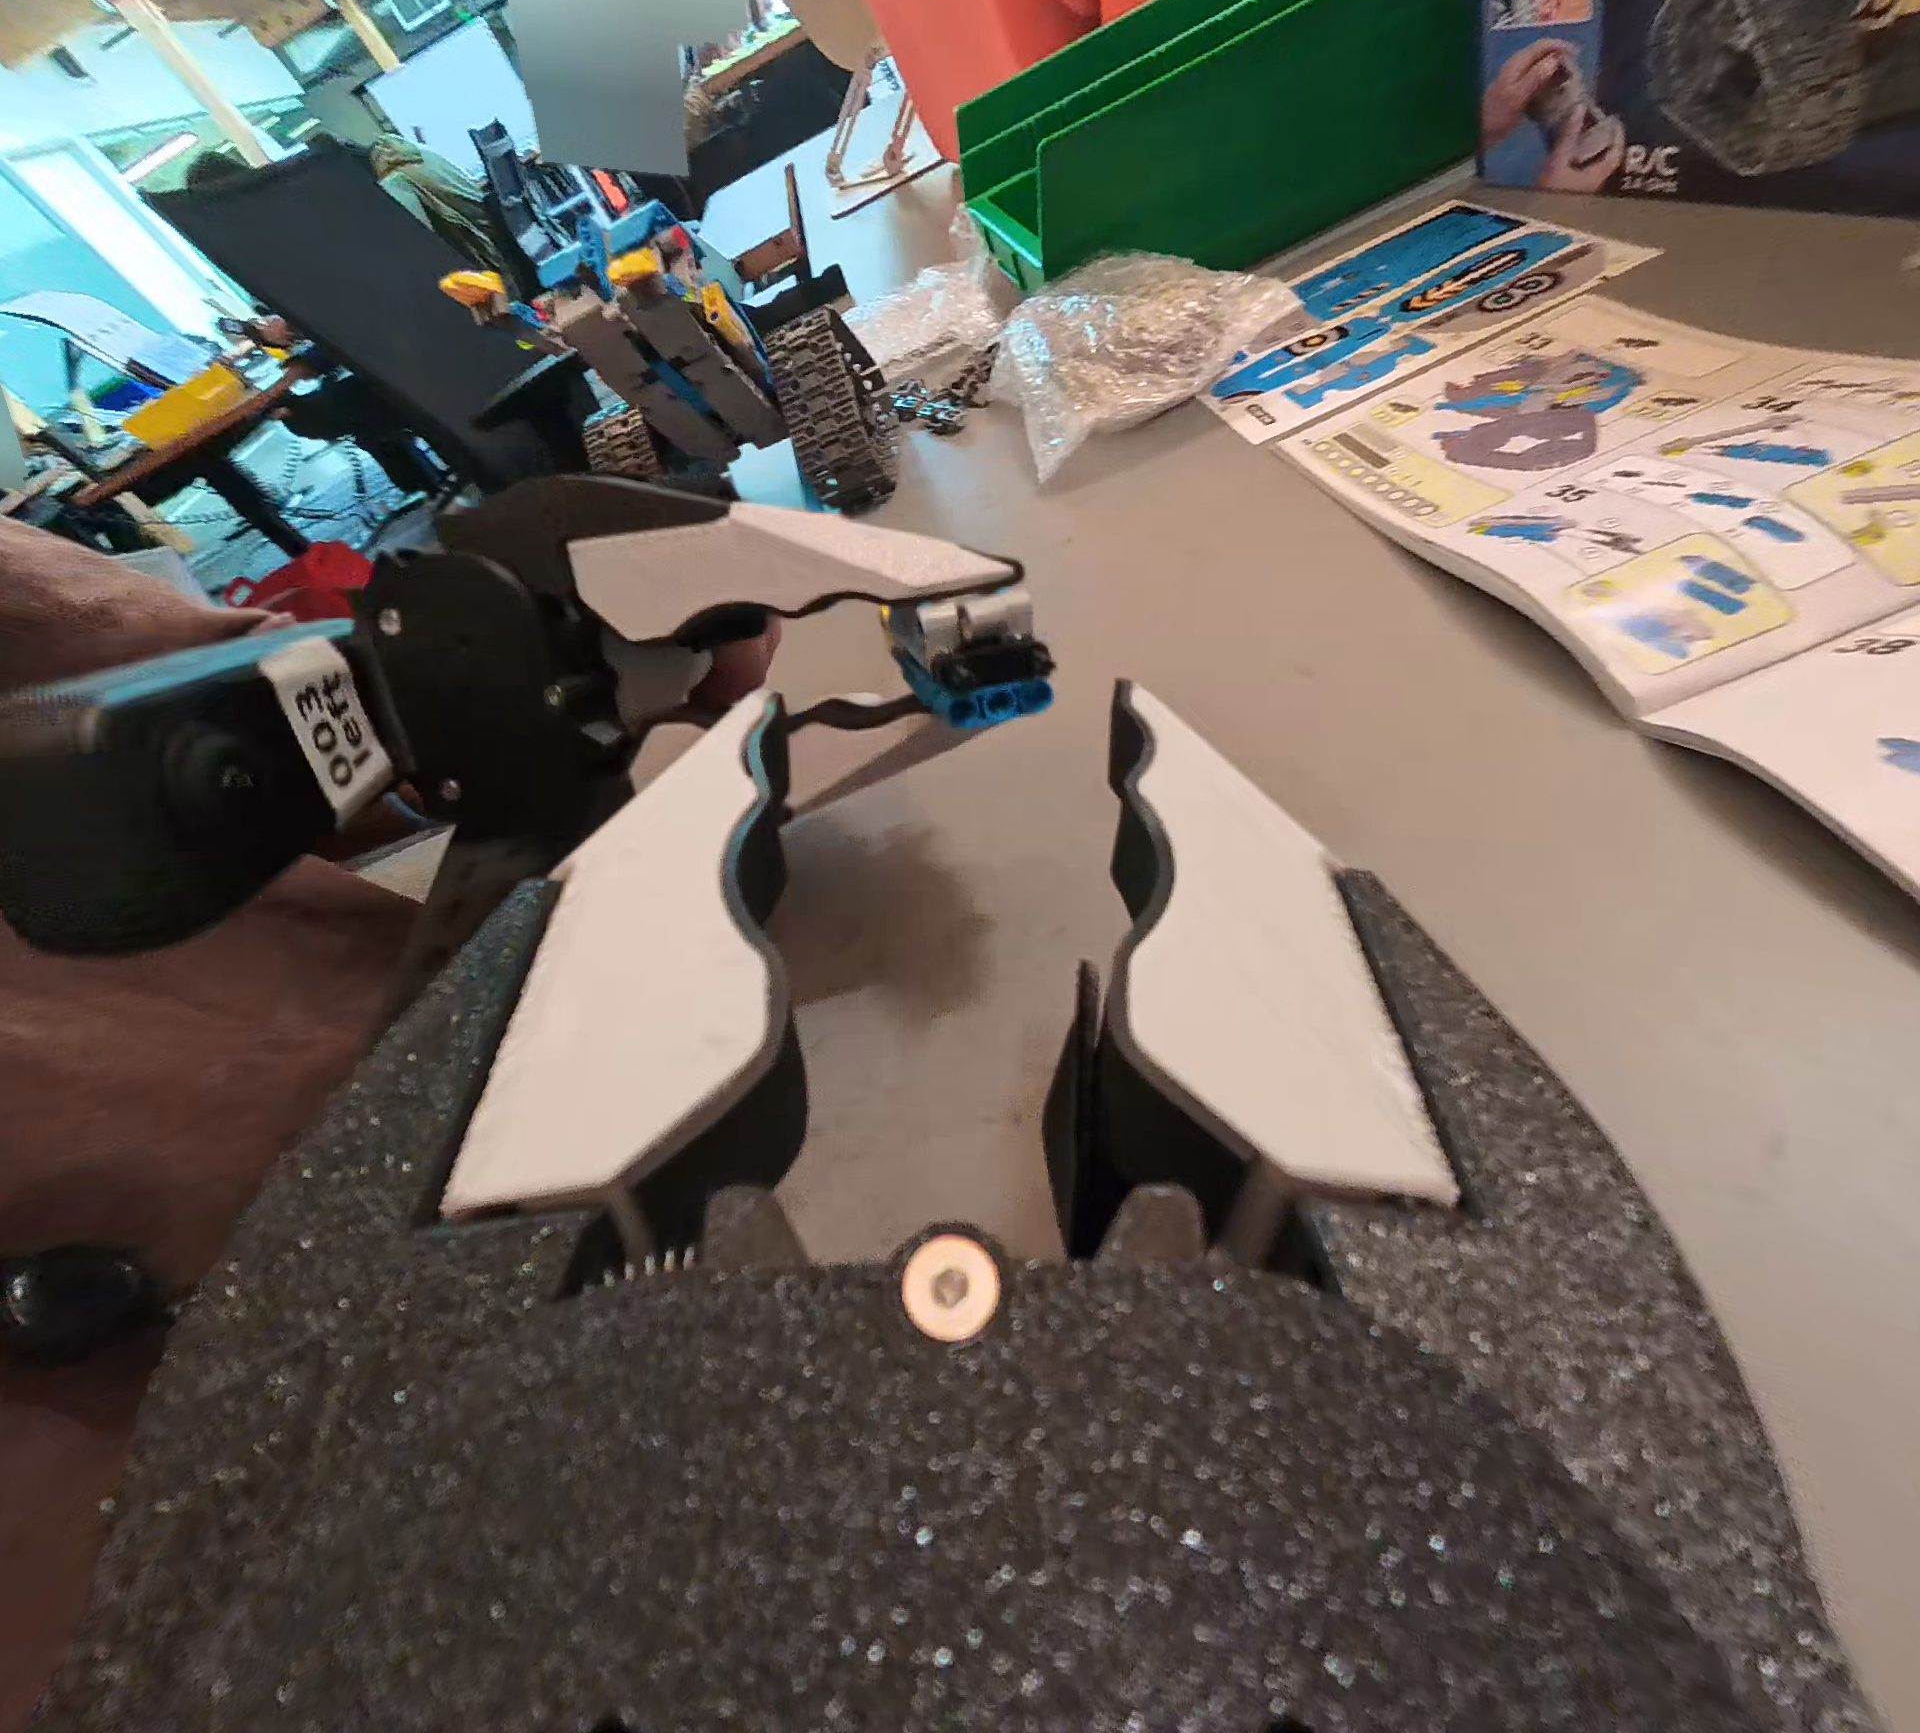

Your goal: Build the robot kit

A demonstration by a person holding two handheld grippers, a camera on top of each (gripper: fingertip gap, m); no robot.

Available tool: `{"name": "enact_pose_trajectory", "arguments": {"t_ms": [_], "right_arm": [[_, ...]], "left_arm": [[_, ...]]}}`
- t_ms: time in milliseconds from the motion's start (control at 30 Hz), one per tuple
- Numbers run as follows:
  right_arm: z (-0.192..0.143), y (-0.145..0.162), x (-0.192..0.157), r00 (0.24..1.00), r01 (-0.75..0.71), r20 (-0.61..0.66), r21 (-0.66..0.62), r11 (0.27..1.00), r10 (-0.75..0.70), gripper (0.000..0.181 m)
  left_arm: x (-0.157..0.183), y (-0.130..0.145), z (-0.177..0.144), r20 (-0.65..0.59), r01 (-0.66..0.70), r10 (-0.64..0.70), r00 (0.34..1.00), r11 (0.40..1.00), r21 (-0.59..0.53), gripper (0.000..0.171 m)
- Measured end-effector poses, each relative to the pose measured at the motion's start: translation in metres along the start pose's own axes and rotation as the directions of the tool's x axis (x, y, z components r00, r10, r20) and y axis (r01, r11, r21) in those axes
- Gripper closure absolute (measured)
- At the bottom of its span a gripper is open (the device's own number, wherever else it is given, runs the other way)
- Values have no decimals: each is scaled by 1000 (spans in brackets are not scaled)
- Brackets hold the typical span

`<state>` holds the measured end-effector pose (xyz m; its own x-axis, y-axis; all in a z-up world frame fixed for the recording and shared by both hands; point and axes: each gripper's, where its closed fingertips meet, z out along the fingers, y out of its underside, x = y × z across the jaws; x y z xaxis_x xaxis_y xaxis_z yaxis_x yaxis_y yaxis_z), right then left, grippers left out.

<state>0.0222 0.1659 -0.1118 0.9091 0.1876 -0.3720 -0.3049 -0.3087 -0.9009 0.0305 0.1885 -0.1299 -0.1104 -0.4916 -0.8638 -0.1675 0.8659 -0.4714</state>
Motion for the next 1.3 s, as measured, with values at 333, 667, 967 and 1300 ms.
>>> {"name": "enact_pose_trajectory", "arguments": {"t_ms": [333, 667, 967, 1300], "right_arm": [[1, 15, -9, 984, -61, 164, -61, 996, 70, 157], [-21, -2, -30, 914, -125, 390, 18, 992, 108, 157], [-38, 3, 59, 989, -12, -148, -22, 1000, 9, 145], [-56, 14, 97, 927, -1, -372, -95, 995, -34, 154]], "left_arm": [[20, -26, -15, -282, 375, -345, 895, 925, 59, 133], [3, -55, -49, -789, 918, -599, -135, 223, -327, 133], [28, 3, 0, -572, 778, -764, 300, 543, -317, 146], [65, 27, 18, -574, 541, -687, 445, 717, -439, 145]]}}
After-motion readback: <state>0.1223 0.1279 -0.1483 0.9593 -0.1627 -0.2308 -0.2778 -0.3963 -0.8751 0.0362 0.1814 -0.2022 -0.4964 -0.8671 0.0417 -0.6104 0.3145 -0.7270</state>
